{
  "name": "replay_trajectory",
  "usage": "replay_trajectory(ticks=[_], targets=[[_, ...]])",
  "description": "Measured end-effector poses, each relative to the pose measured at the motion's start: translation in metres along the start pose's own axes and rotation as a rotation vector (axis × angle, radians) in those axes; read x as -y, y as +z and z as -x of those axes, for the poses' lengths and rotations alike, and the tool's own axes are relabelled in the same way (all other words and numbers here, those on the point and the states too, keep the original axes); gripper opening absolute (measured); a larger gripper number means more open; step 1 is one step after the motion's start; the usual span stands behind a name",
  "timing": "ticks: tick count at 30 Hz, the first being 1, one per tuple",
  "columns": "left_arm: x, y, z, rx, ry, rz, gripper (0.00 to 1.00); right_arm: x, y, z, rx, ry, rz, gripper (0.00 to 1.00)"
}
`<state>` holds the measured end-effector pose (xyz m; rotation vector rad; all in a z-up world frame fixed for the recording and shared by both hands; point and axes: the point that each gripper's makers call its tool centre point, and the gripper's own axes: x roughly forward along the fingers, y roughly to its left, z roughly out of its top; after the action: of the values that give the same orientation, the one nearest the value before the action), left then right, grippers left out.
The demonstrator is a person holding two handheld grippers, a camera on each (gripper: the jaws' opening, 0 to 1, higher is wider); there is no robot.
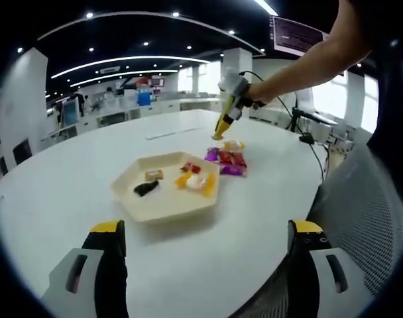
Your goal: Place the target food into the container with the food tongs after gripping and lifting it, then release it inside without dropping or visibly crushing the food.
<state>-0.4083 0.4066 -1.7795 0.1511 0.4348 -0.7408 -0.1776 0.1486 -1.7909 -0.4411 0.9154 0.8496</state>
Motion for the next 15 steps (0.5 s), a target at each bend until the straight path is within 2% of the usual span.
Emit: replay_trajectory(ticks=[15], targets=[[-0.003,0.004,0.001,0.025,0.013,0.024,0.99,0.000,0.028,0.029,0.024,-0.005,0.006,0.21]])
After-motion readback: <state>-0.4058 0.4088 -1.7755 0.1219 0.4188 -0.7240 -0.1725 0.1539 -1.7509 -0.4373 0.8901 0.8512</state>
